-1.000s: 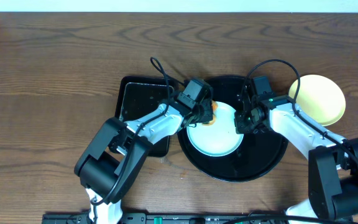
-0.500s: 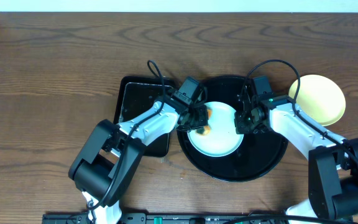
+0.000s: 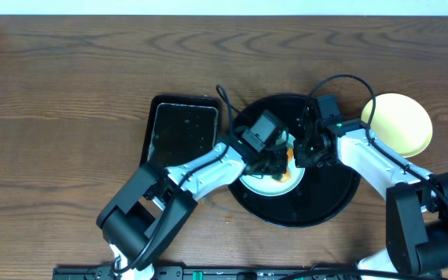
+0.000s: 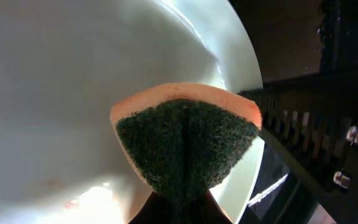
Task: Clean dirty plates on tray and stack at the side
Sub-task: 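Scrub the pale green plate with the sponge in the left gripper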
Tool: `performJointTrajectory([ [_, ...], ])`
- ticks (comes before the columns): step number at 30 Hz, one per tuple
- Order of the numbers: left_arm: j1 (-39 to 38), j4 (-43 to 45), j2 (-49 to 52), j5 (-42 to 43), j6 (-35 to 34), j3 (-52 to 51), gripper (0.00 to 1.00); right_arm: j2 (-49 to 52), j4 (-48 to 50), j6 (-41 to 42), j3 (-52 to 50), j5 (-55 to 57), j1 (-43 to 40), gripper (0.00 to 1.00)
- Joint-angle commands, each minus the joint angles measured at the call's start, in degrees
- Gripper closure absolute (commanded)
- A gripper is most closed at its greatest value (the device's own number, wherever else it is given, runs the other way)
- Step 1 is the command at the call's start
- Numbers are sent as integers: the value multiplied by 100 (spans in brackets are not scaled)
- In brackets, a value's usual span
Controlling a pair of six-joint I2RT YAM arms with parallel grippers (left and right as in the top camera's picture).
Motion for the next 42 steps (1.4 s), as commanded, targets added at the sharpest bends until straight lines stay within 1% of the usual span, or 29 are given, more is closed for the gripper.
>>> performJointTrajectory([
  [1, -52, 142, -133, -313, -350, -35, 92, -68, -90, 20, 26, 127, 94, 99],
  [8, -66, 485, -103, -291, -800, -35, 93, -68, -92, 20, 26, 125, 94, 99],
  [13, -76, 575, 59, -225, -1174, -35, 93, -68, -90, 20, 26, 125, 94, 99],
  [19, -92, 981, 345, 164, -1198, -35, 93, -68, -90, 20, 26, 125, 94, 99],
  [26, -92, 708, 417, -302, -1167, -37, 92, -68, -90, 20, 26, 125, 94, 99],
  [29, -92, 490, 417, -564, -994, -46, 92, -68, -94, 20, 26, 125, 94, 99],
  [34, -4, -111, 415, -1182, -608, -46, 92, -68, -109, 20, 26, 125, 94, 99],
  [37, 317, -243, 391, -1235, -160, -46, 93, -68, -133, 17, 26, 127, 94, 99],
  [42, 789, -321, 297, -1233, 114, -46, 93, -68, -133, 17, 26, 127, 94, 99],
])
